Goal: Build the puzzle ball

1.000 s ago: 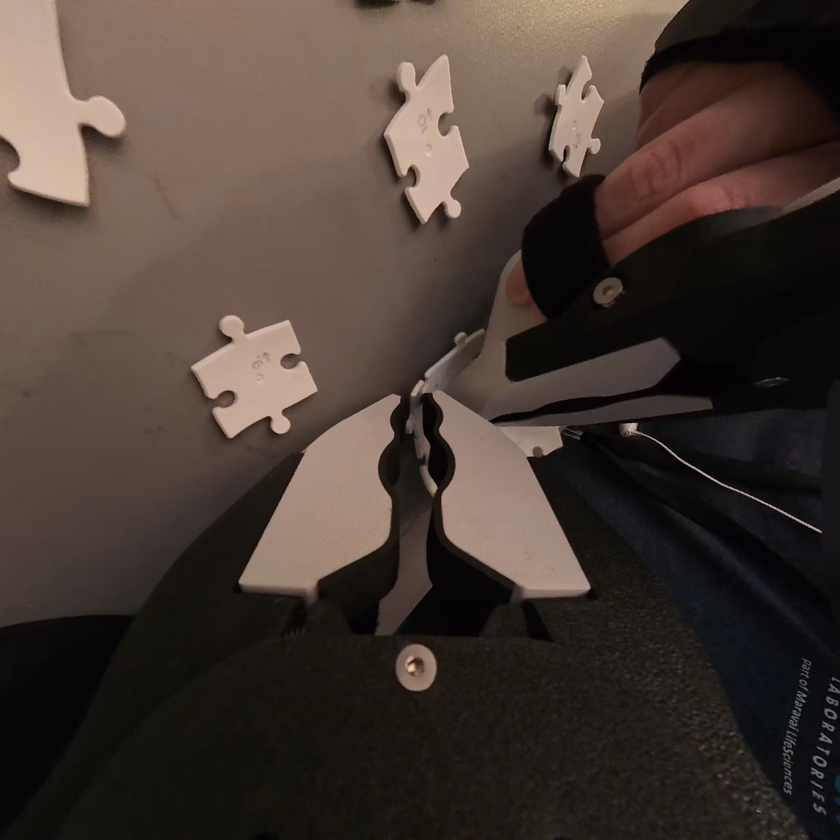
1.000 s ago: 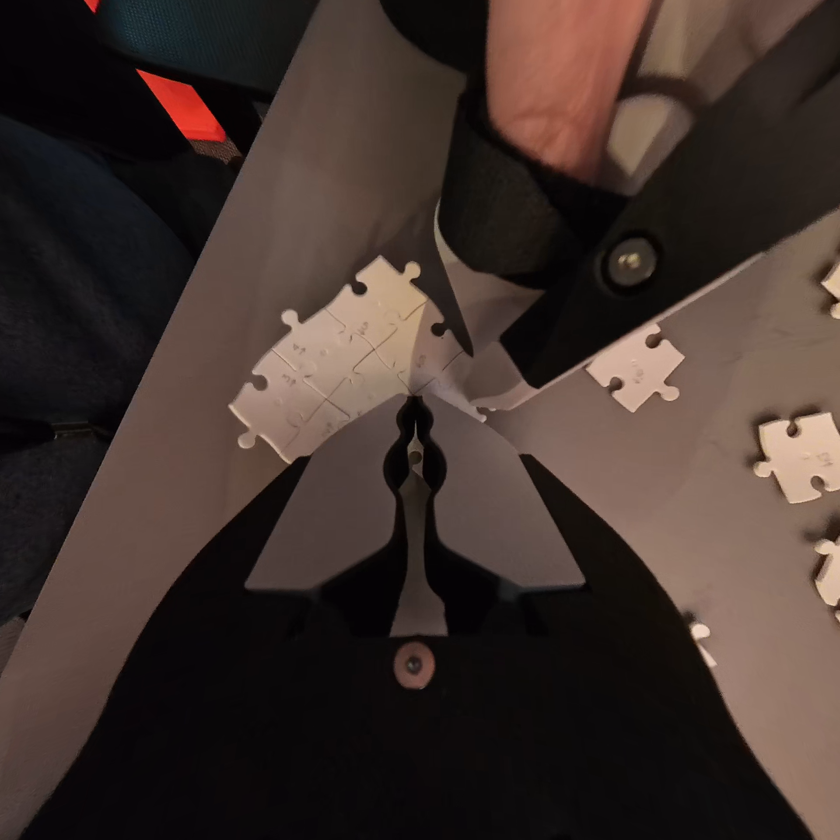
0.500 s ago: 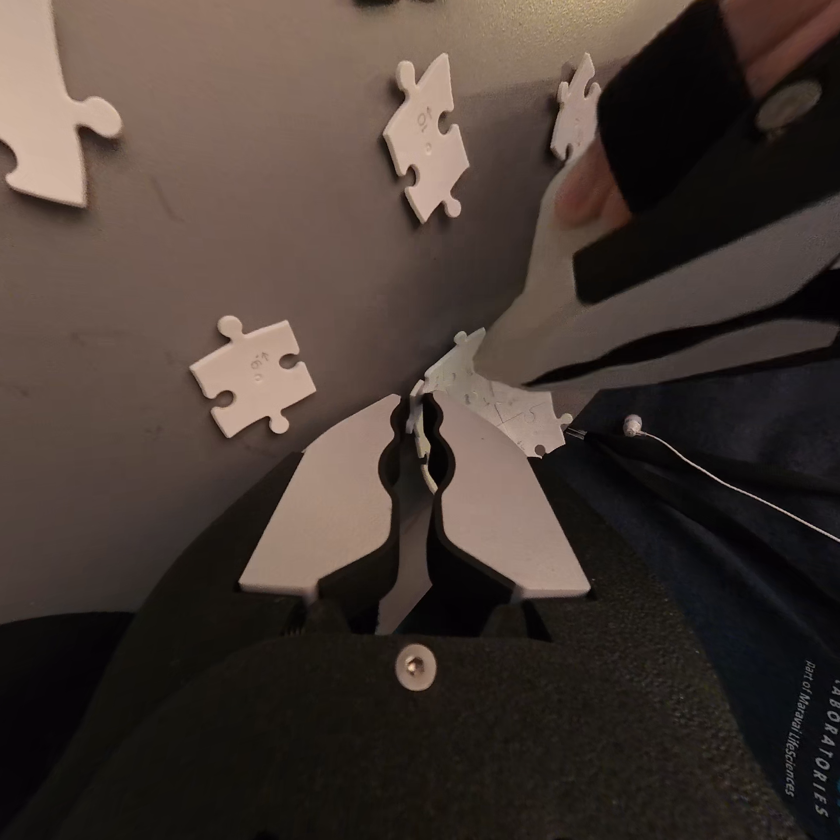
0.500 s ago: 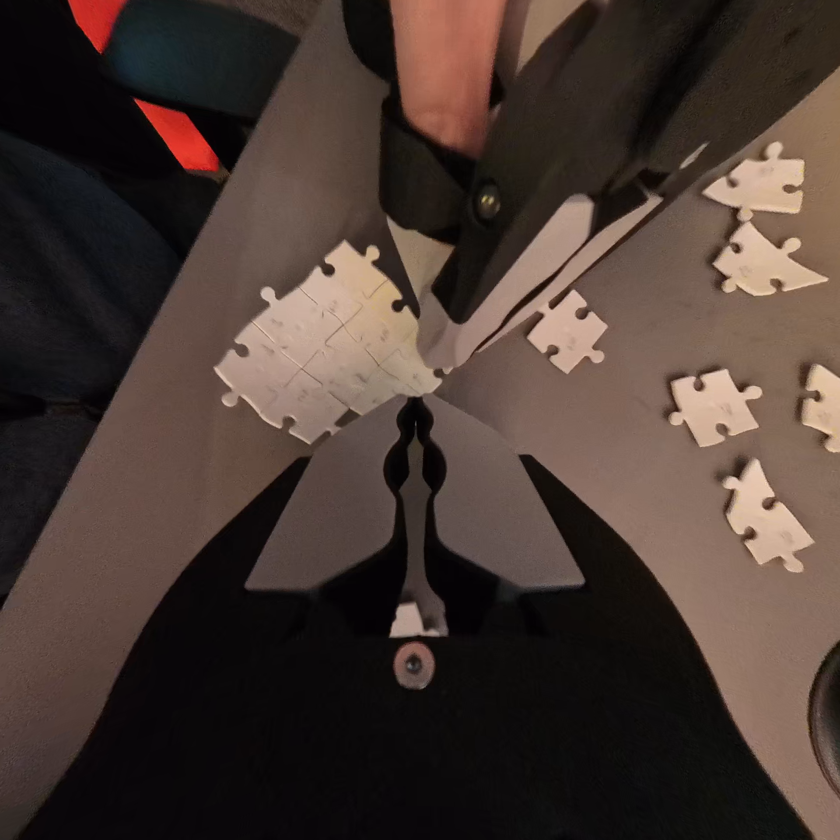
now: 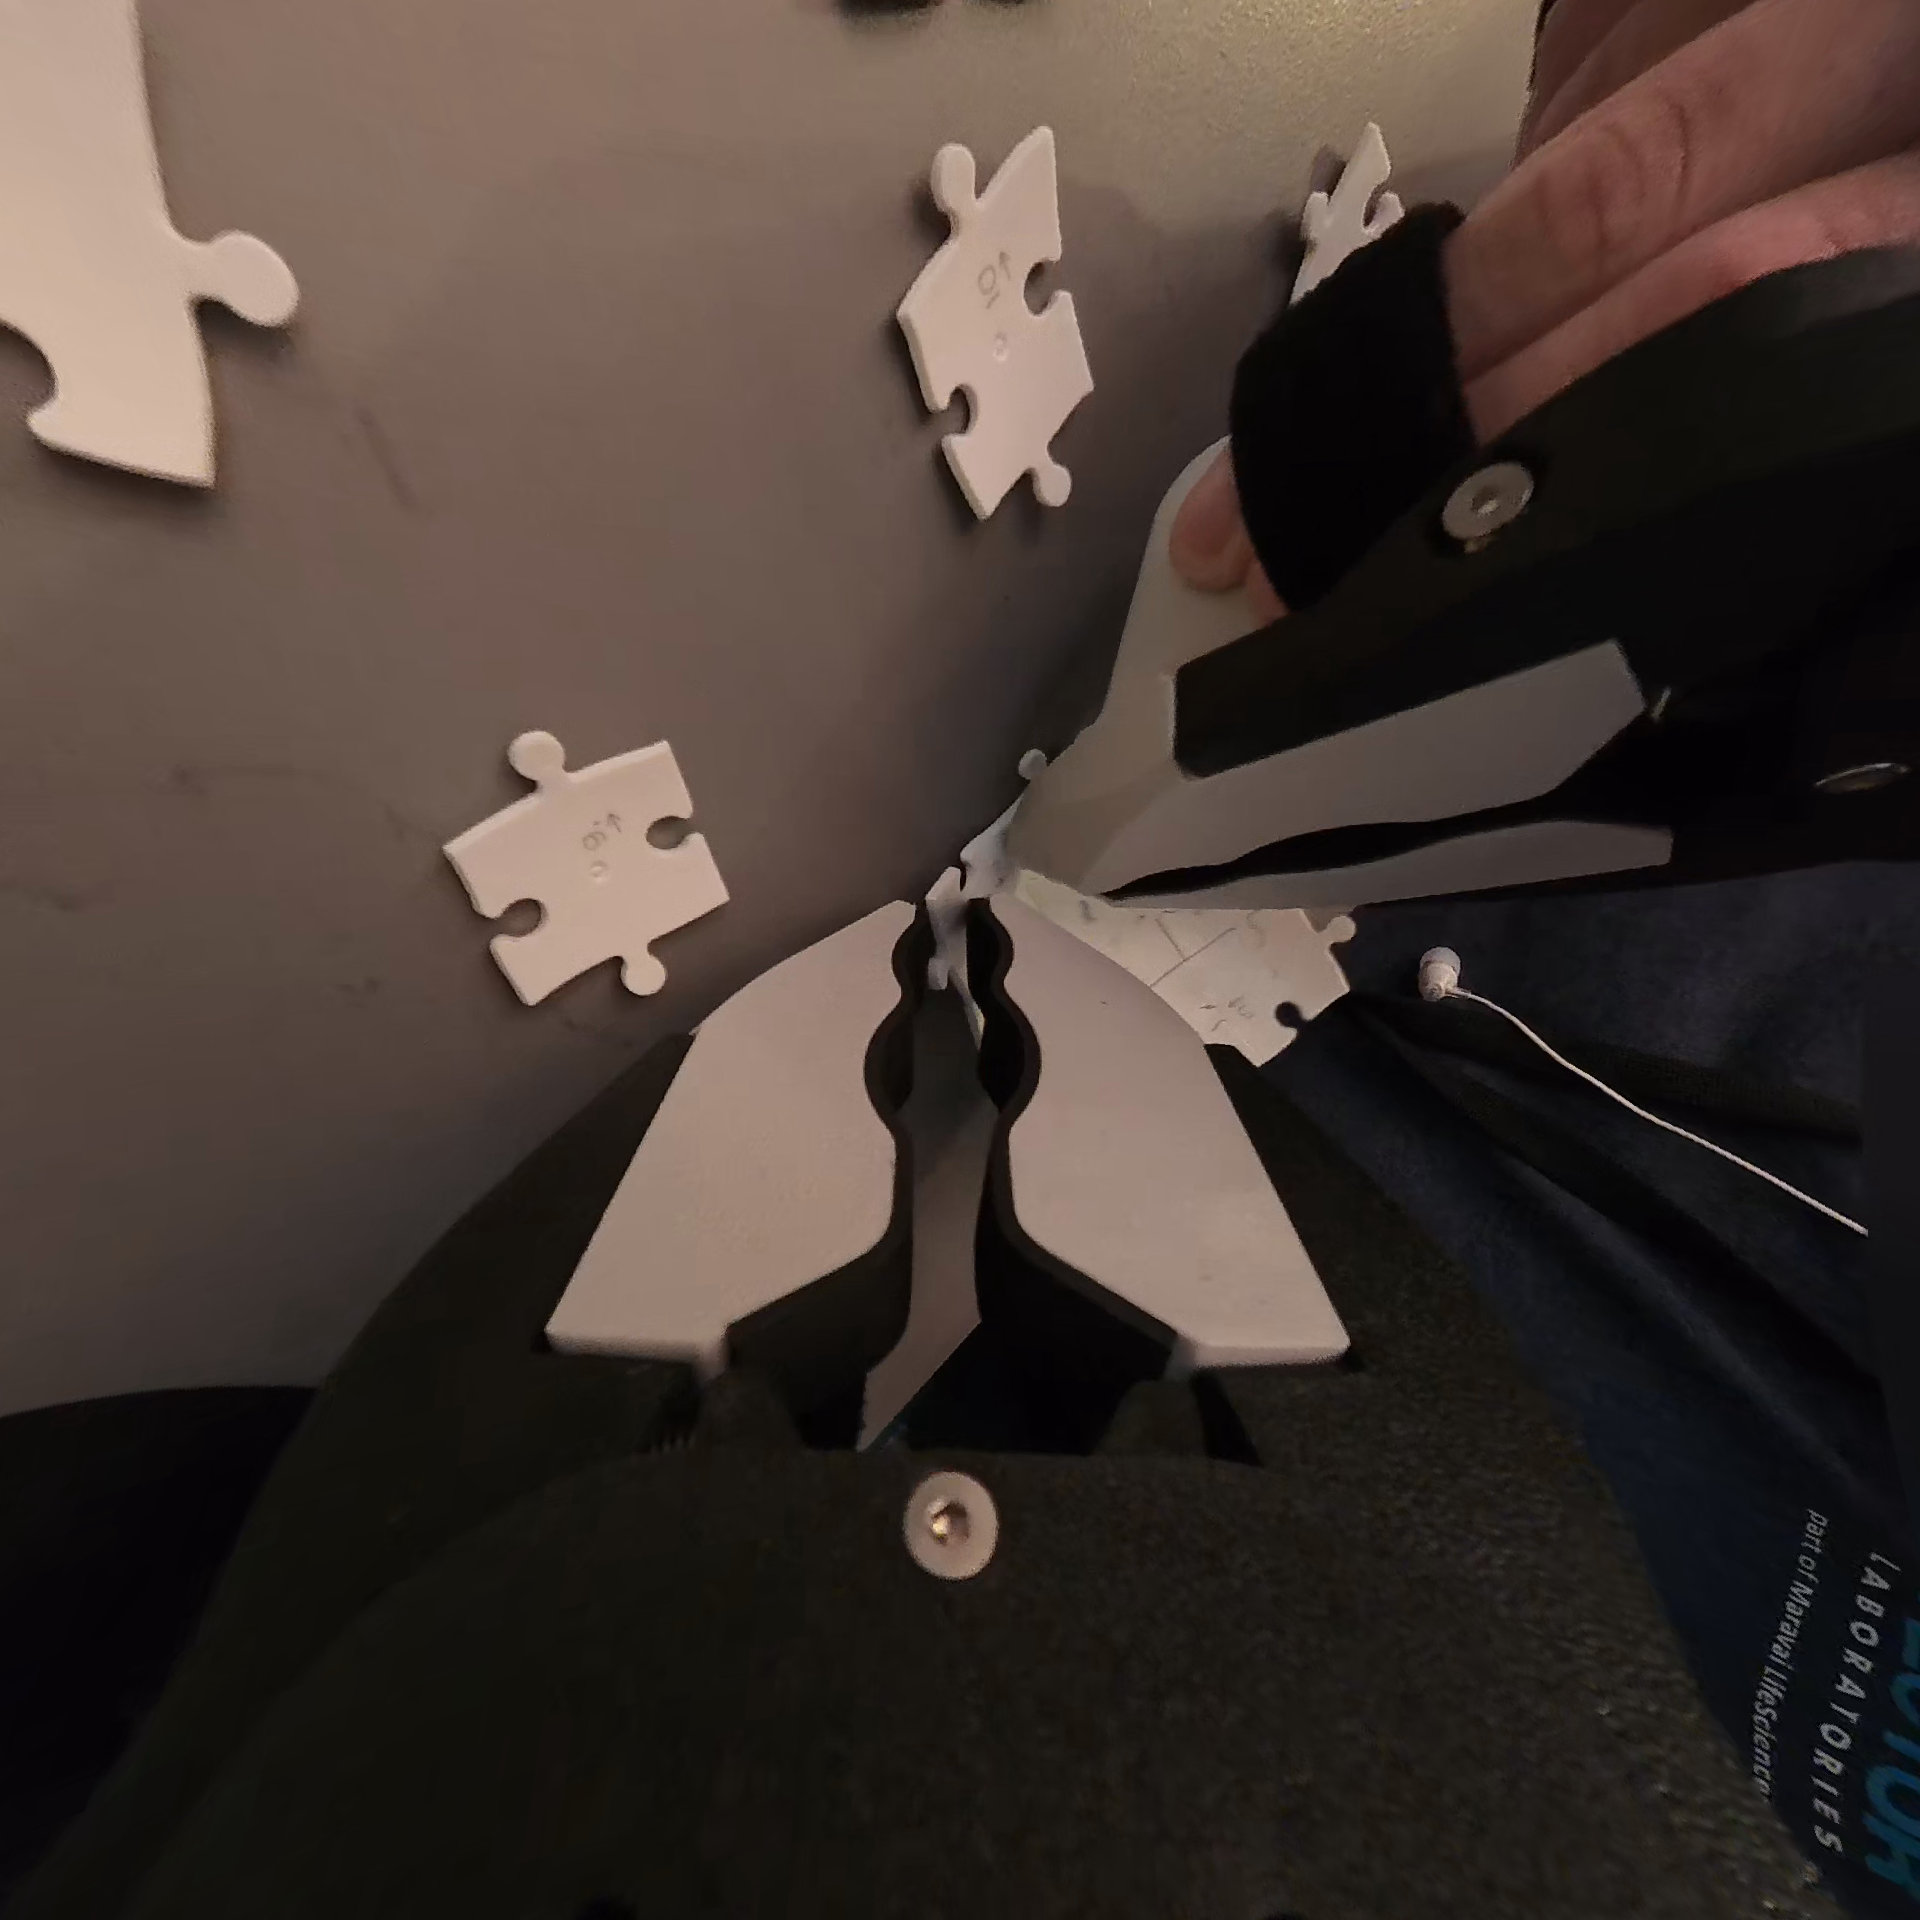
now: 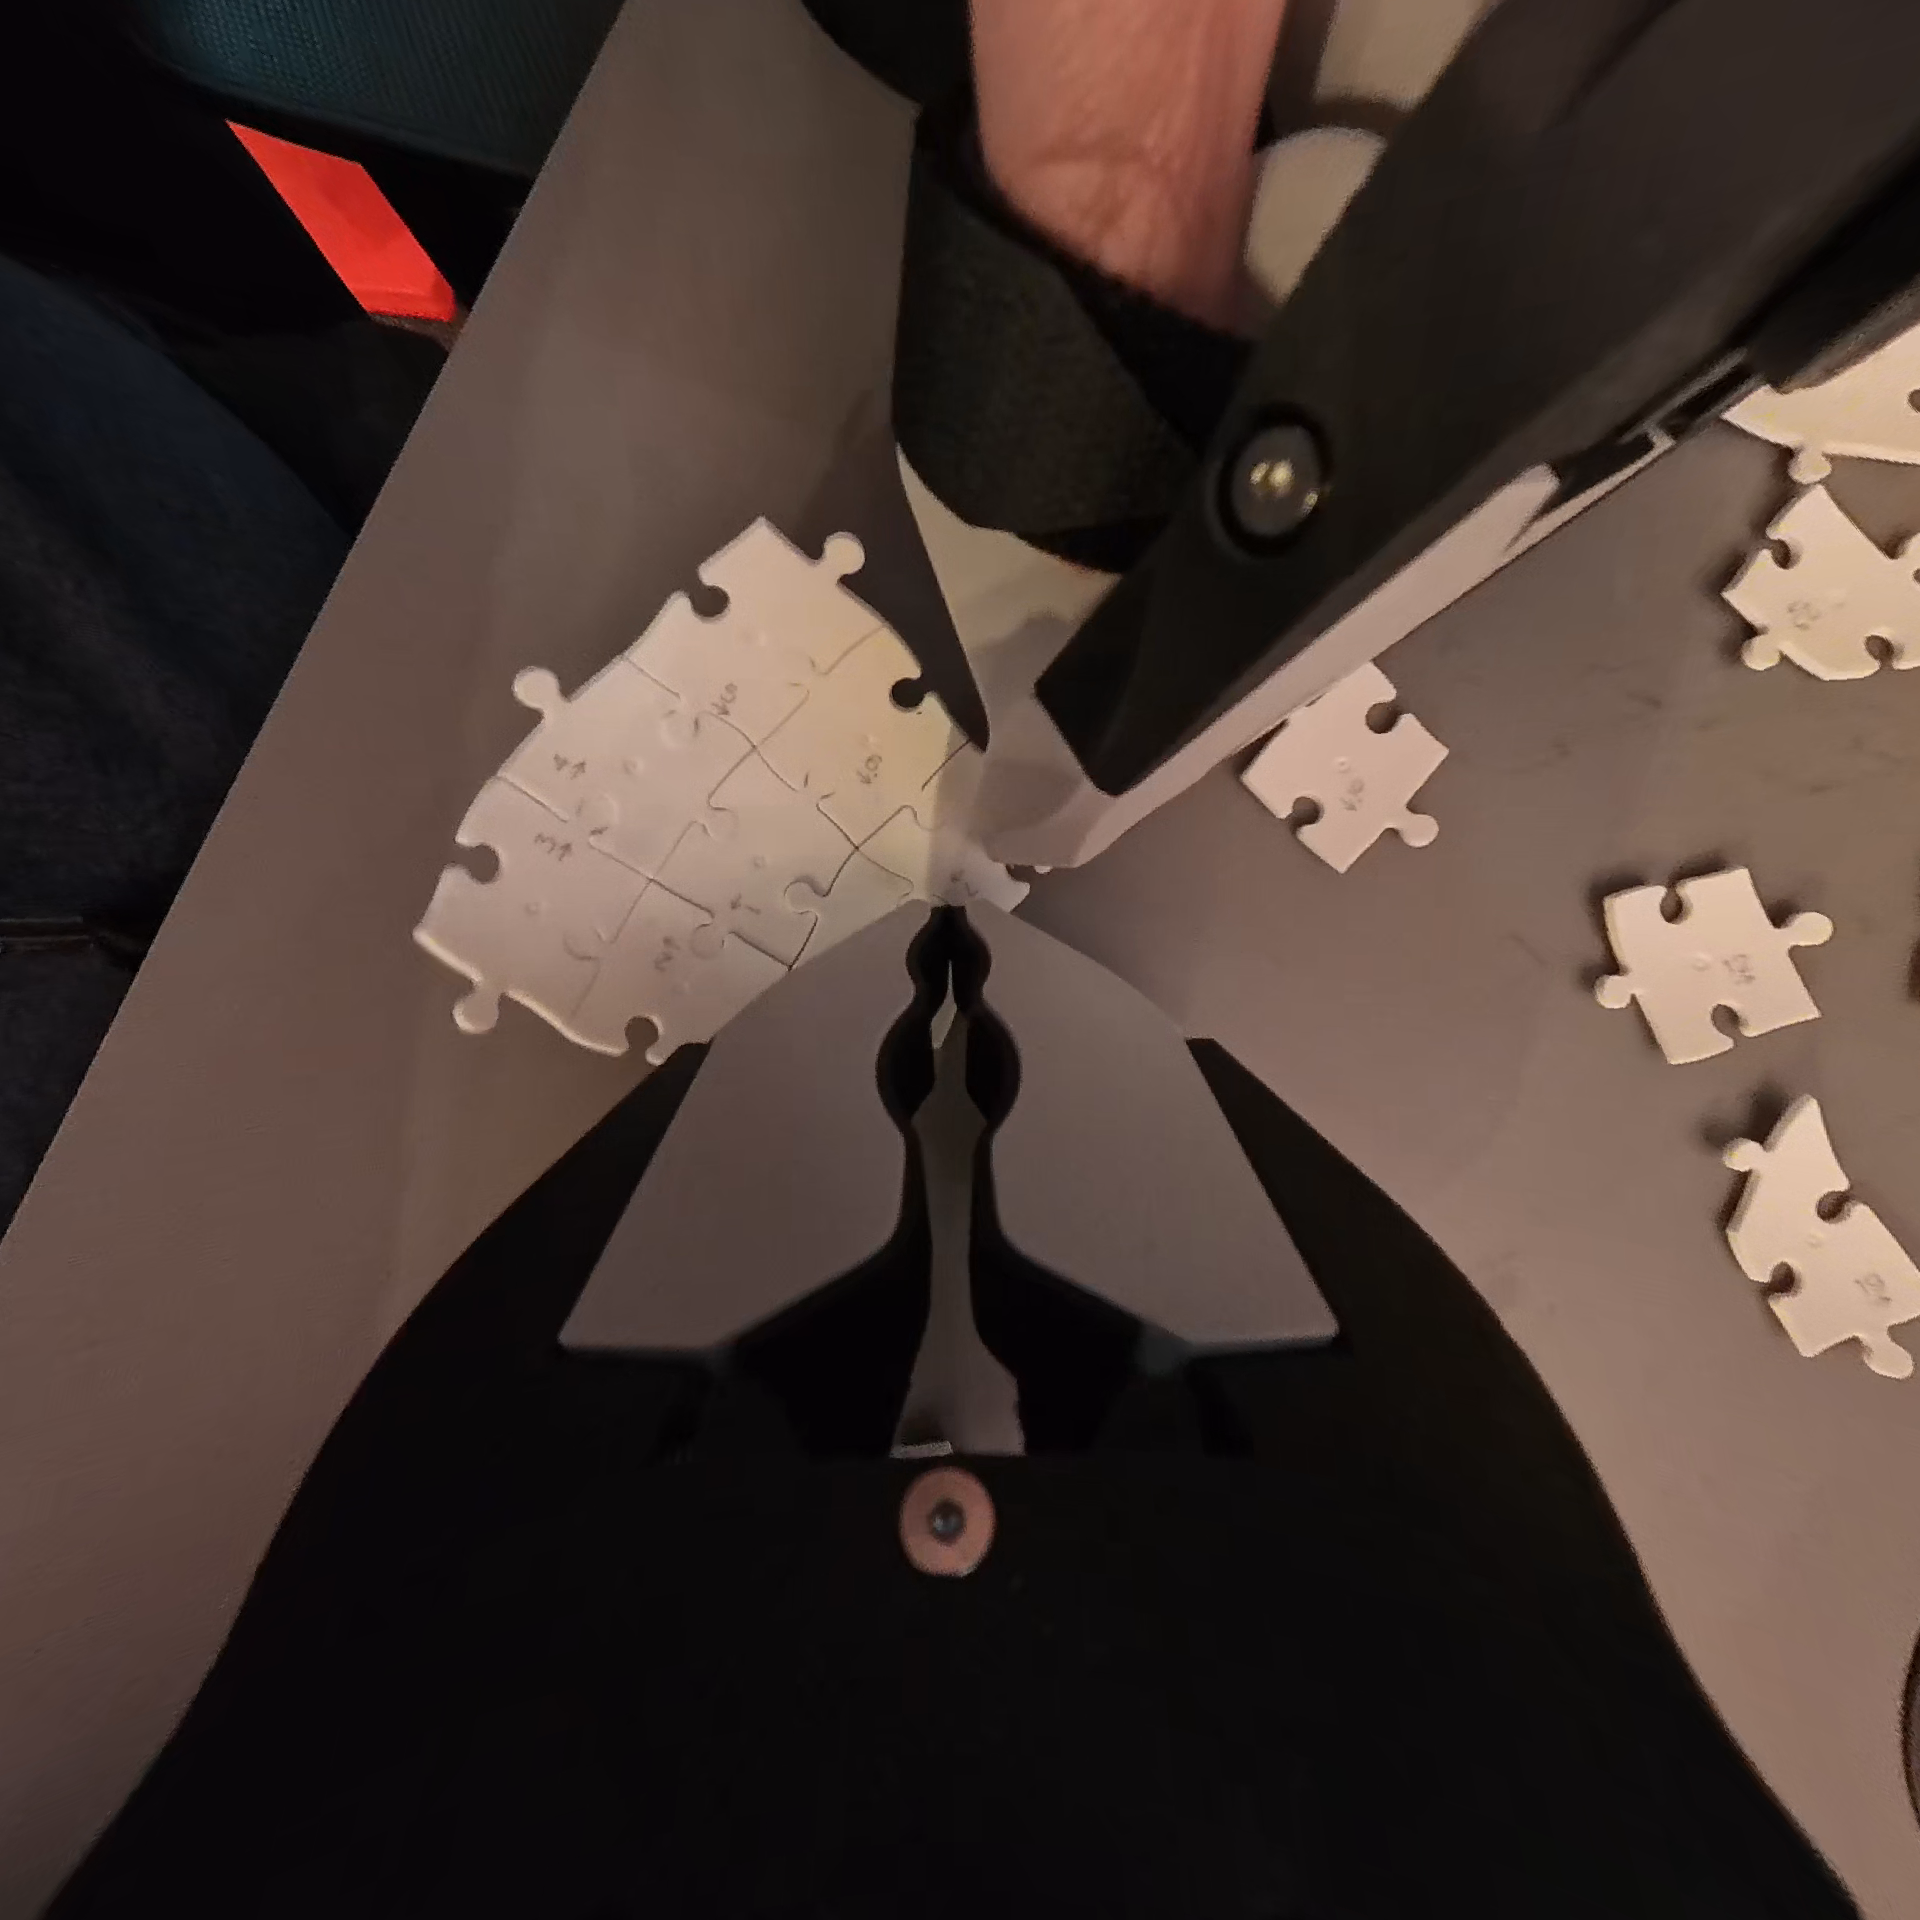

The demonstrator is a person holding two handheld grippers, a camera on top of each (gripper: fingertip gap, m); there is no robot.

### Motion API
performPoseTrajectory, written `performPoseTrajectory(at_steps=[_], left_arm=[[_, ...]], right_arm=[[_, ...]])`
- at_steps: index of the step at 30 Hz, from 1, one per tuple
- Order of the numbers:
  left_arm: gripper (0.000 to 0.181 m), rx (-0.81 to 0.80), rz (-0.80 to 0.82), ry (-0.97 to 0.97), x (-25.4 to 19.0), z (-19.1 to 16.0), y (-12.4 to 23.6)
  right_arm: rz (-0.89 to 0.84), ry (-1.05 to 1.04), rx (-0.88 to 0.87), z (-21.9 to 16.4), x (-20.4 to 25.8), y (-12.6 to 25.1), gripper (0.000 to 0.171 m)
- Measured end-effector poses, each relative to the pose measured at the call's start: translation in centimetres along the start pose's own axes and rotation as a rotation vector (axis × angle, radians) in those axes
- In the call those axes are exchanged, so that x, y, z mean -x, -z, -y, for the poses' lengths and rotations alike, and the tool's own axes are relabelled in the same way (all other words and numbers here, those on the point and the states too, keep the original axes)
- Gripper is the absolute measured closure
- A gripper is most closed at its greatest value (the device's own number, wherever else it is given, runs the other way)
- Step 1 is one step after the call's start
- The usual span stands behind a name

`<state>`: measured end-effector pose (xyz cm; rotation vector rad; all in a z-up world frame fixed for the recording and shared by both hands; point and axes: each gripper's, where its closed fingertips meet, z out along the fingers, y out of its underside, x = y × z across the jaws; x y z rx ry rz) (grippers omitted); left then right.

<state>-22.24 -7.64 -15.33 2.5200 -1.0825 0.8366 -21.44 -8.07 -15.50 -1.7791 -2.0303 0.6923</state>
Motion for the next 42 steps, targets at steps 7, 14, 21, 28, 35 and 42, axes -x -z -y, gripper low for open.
performPoseTrajectory(at_steps=[7, 14, 21, 28, 35, 42], left_arm=[[0.174, -0.020, 0.004, 0.003, 0.1, 0.1, 0.1], [0.174, -0.031, 0.019, -0.005, 0.2, 0.2, 0.2], [0.174, -0.035, 0.015, -0.012, 0.1, 0.2, 0.2], [0.174, -0.031, 0.024, -0.016, 0.0, 0.2, 0.2], [0.174, -0.030, 0.028, -0.010, 0.2, 0.2, 0.1], [0.173, -0.024, 0.028, -0.001, 0.2, 0.2, 0.1]], right_arm=[[0.108, -0.018, -0.083, 1.4, 1.9, 0.8, 0.170], [0.112, -0.006, -0.015, 0.7, 2.3, -0.4, 0.170], [0.105, -0.003, 0.005, 0.6, 2.4, -0.6, 0.170], [0.110, -0.011, -0.004, 0.6, 2.4, -0.6, 0.170], [0.141, -0.065, -0.112, 1.6, 1.7, 1.9, 0.170], [0.130, -0.008, -0.013, 0.5, 2.4, -0.2, 0.170]])
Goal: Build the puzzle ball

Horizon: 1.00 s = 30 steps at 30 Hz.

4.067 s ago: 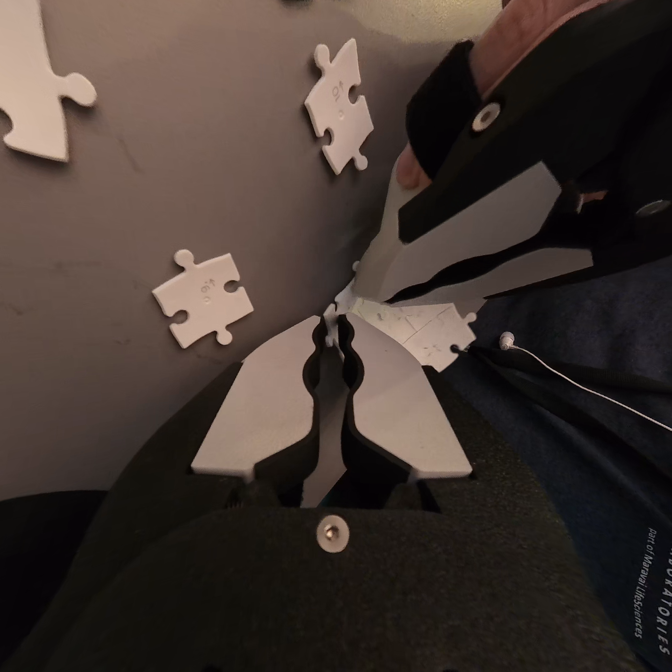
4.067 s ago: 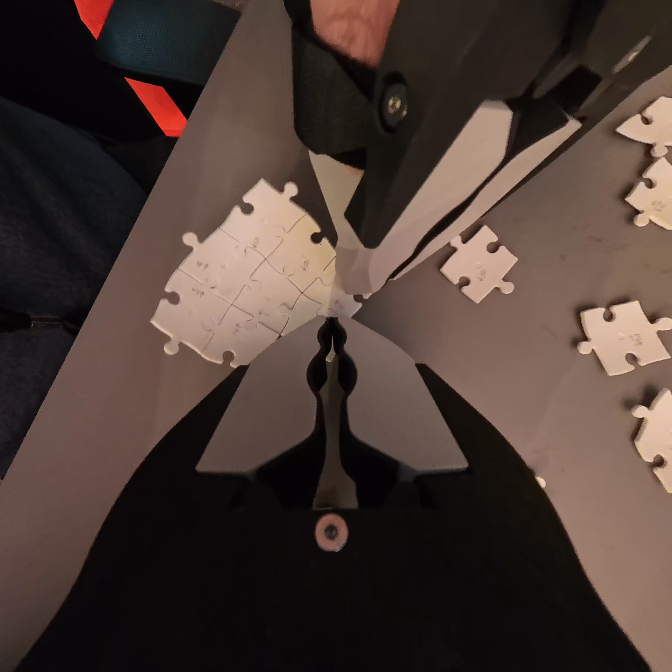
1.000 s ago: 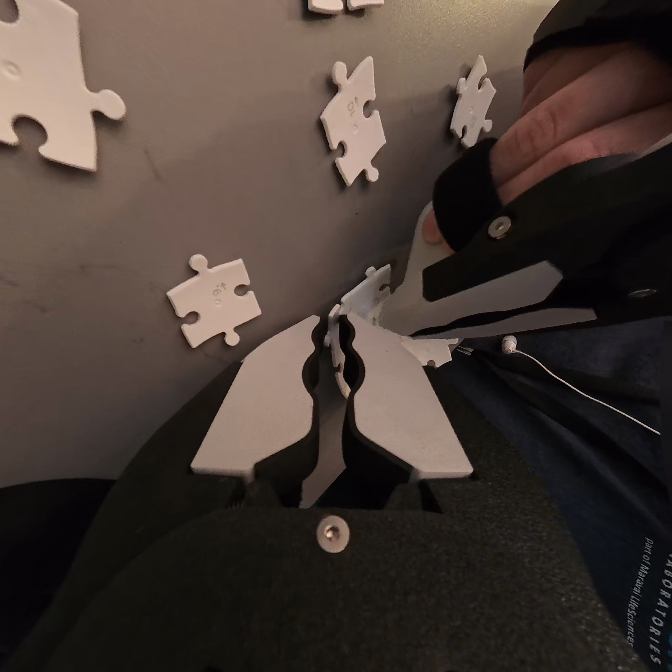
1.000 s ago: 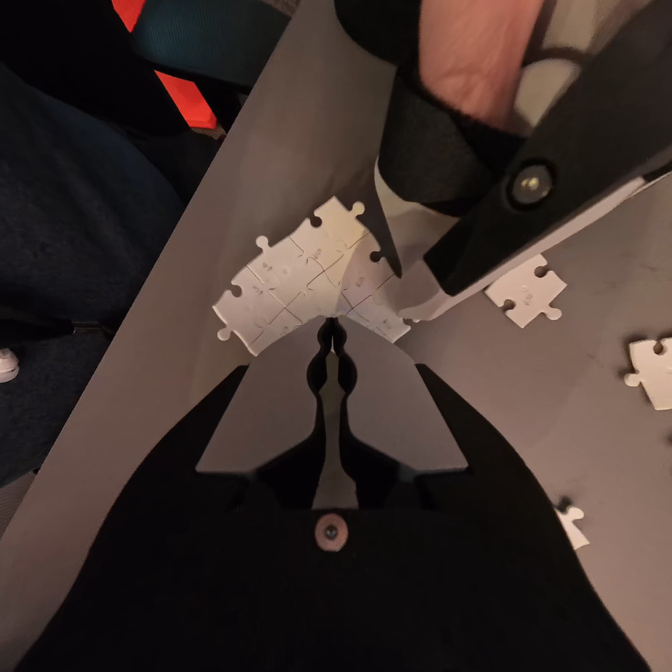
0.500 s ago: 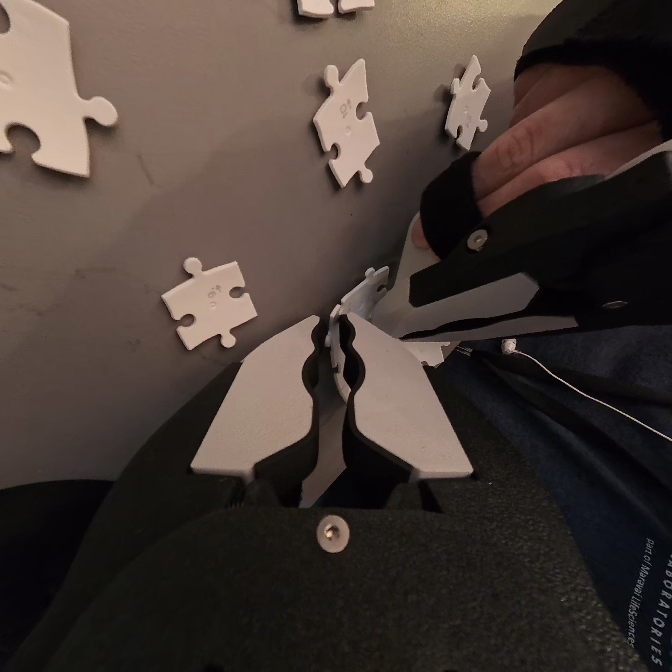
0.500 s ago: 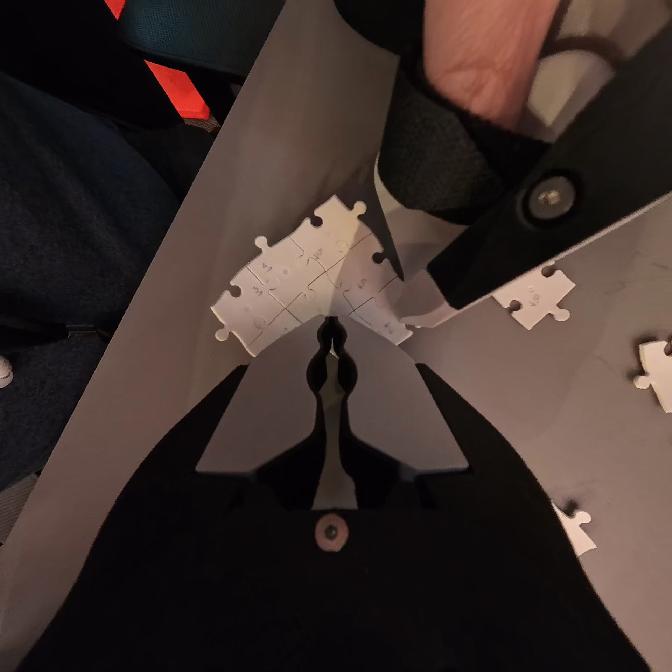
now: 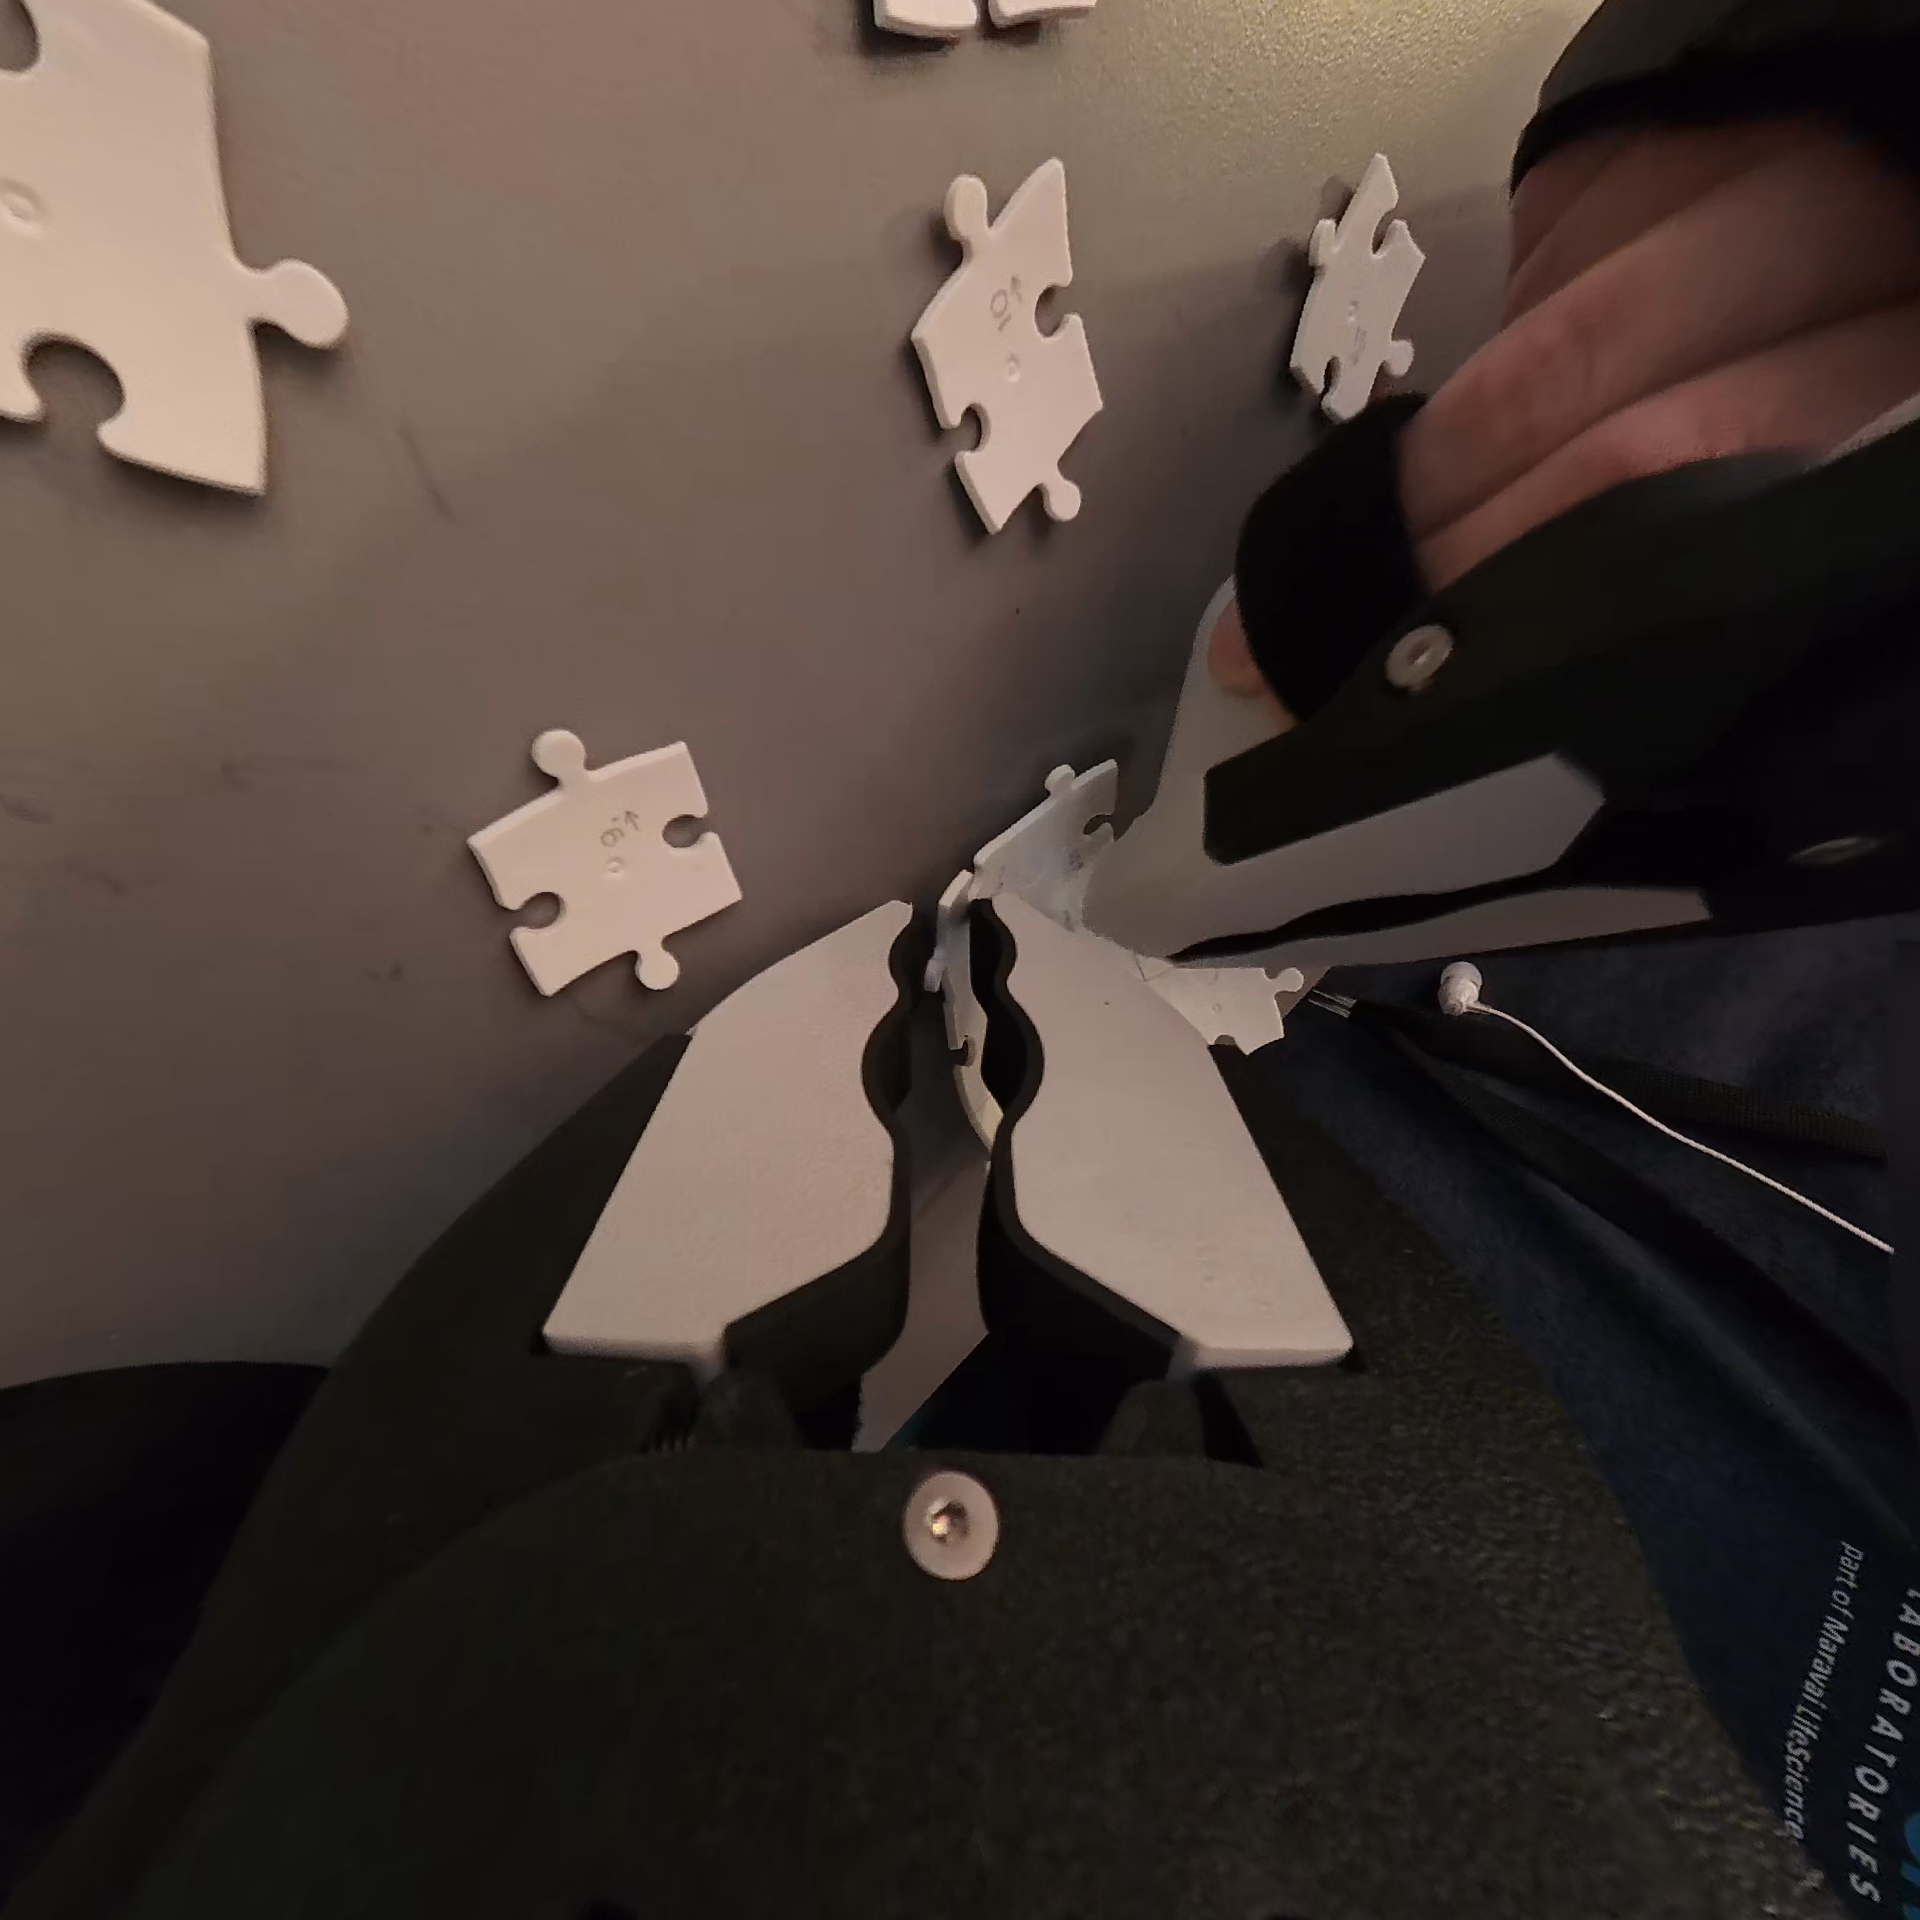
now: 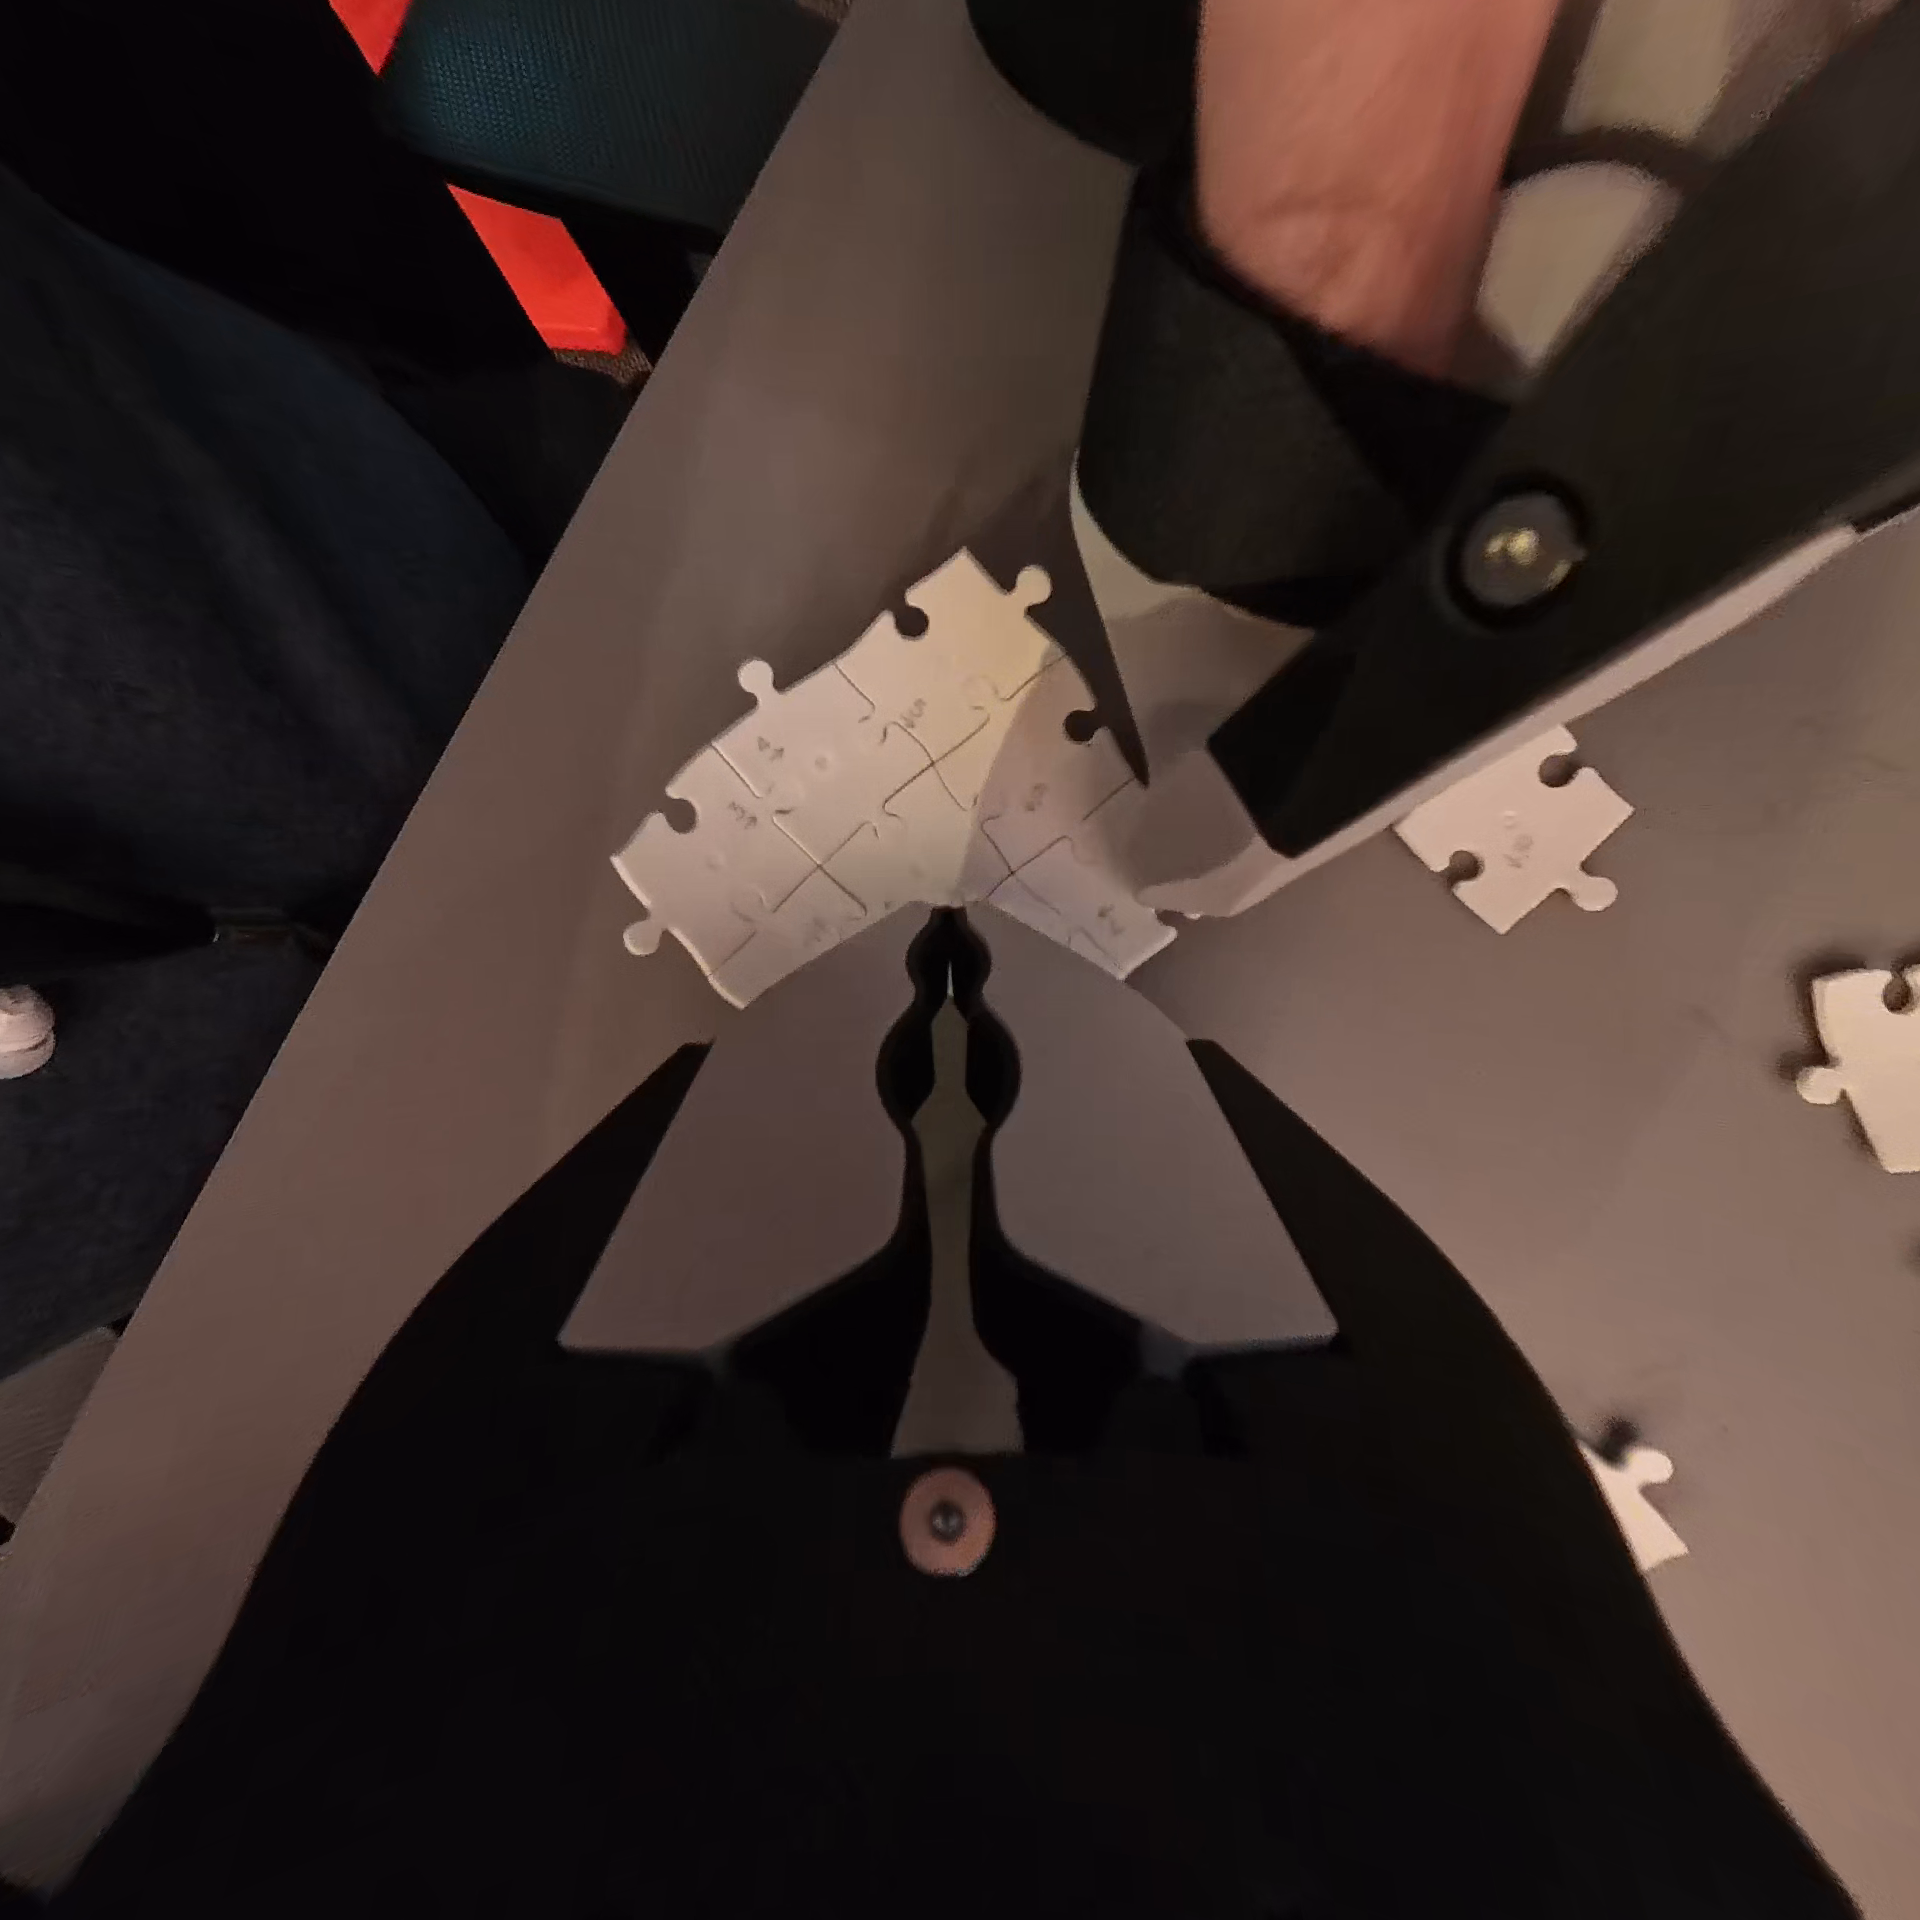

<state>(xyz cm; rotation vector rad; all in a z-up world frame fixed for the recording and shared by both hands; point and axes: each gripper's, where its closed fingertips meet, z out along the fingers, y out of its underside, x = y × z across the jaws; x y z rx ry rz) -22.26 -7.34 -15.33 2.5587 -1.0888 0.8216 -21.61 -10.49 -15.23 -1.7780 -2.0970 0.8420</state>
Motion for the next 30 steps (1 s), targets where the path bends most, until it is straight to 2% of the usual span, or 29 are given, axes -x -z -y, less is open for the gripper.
performPoseTrajectory(at_steps=[14, 30], left_arm=[[0.173, -0.019, 0.026, -0.005, 0.3, 0.2, 0.2], [0.166, -0.066, 0.009, 0.020, 0.0, 1.0, 0.7]], right_arm=[[0.008, -0.044, -0.015, -0.3, -0.5, 0.7, 0.170], [-0.034, 0.003, 0.036, -0.9, -0.5, 0.3, 0.169]])
